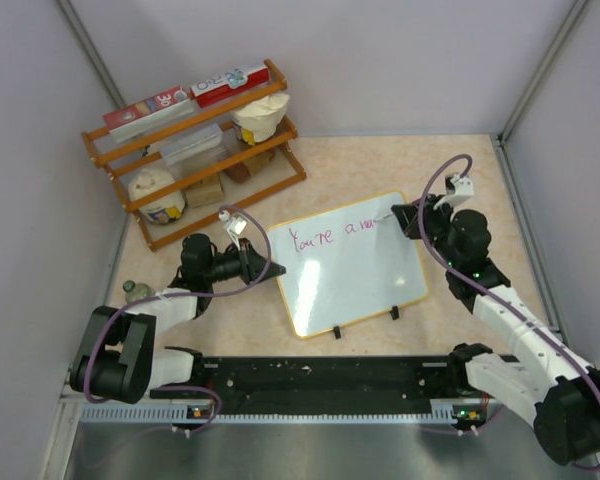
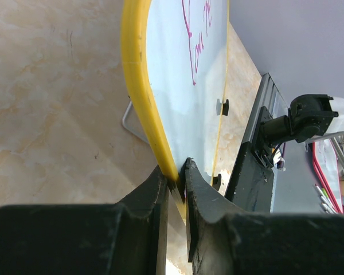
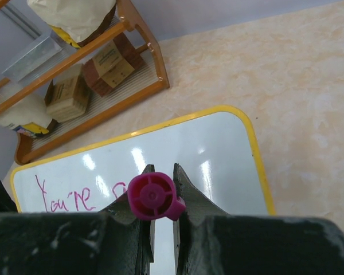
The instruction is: Write a sentence on the whiteboard
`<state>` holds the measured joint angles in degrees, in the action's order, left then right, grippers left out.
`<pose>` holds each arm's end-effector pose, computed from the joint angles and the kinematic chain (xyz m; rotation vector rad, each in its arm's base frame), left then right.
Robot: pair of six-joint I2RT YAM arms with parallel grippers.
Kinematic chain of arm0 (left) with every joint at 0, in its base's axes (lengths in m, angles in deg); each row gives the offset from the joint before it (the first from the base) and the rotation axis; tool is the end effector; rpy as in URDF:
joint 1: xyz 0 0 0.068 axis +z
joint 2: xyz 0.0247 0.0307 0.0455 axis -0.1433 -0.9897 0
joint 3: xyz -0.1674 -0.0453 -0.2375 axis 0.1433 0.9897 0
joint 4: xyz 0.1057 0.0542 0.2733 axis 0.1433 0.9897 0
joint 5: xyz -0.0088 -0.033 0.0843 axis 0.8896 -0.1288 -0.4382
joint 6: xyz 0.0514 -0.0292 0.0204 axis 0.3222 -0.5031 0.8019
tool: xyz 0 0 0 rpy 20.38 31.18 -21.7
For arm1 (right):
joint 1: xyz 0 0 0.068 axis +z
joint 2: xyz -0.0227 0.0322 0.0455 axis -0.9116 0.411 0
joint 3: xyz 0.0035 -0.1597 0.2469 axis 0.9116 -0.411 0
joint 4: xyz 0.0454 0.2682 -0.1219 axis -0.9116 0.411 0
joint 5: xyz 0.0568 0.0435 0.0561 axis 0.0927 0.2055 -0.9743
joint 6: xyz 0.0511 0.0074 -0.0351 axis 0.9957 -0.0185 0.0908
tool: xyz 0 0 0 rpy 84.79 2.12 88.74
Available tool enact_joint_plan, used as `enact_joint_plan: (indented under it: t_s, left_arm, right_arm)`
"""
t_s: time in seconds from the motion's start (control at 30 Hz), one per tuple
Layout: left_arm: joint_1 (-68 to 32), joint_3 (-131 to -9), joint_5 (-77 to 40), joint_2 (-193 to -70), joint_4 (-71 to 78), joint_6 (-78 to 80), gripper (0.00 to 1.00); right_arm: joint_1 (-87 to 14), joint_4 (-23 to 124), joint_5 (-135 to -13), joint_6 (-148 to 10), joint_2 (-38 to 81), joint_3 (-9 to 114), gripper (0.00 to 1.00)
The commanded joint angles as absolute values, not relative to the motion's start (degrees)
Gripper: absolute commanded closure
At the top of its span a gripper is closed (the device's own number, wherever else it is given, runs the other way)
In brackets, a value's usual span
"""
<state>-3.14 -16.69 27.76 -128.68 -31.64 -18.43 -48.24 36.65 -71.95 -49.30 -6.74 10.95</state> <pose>0.2362 -0.0872 0.1655 0.3801 1.9263 -1.3799 0.2431 0.0816 0.2931 0.0597 1.7163 0.6597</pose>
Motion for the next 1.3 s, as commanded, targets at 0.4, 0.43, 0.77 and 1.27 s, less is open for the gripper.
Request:
enact_joint_plan:
  t_s: [0.4,0.43,0.77,1.27]
  left_arm:
    - [-3.19,-17.05,25.36,-128.42,-32.94,-13.73,1.00]
    - [-3.19,-17.05,25.35,-128.42,-32.94,-13.73,1.00]
    - [-3.19,-17.05,25.35,-128.50,-32.86,-13.73,1.00]
    - [-3.19,-17.05,25.35,-128.33,-32.86,-13.64,1.00]
  right_arm:
    - [-48.68,31.45,-69.50,-48.40,-4.89,14.16,1.00]
    - [-48.68,31.54,-69.51,-48.23,-4.88,13.98,1.00]
    - [-48.68,33.91,-68.28,-49.10,-5.76,12.05,1.00]
    - [-48.68,35.76,-69.15,-48.84,-8.22,7.65,1.00]
